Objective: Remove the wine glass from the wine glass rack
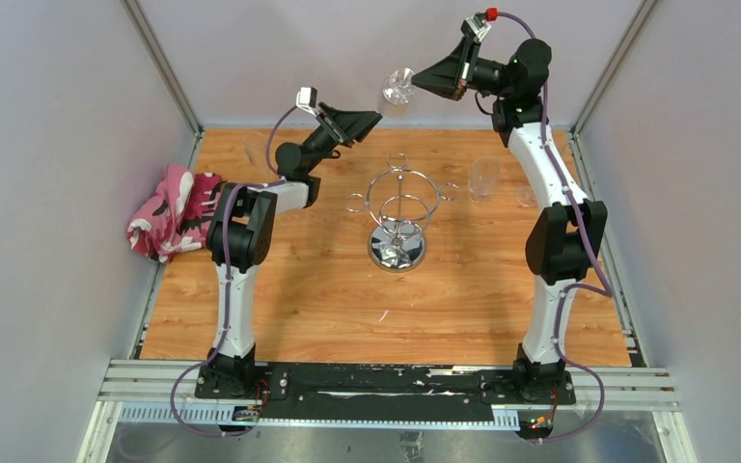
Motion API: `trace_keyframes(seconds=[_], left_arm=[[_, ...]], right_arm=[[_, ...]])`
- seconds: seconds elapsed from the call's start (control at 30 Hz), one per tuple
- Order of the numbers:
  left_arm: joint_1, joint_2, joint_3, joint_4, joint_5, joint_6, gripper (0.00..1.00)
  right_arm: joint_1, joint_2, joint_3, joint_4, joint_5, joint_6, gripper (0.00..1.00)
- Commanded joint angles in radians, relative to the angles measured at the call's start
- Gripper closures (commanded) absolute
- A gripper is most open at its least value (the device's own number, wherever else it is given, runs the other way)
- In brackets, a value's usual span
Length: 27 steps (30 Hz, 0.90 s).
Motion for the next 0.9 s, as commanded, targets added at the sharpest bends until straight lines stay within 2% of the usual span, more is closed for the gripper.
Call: trace_keyframes(seconds=[0.0,0.23,0.5,0.87], left_arm=[[-0.006,-0.015,0.020,0.055,-0.009,0.002,0.48],[-0.011,-0.045,0.014,0.057,-0.008,0.005,0.49],[-0.024,-0.104,0.004,0.057,0.001,0.005,0.51],[-0.037,-0.225,-0.063,0.057,0.015,0.032,0.53]], right_arm=[[0.031,-0.056,-0.028,0.091,-0.005,0.016,1.00],[0.049,-0.047,-0.043,0.121,-0.004,0.036,1.00],[0.058,-0.015,-0.078,0.264,0.001,0.141,1.00],[0.062,0.018,-0.123,0.377,0.008,0.226,1.00]])
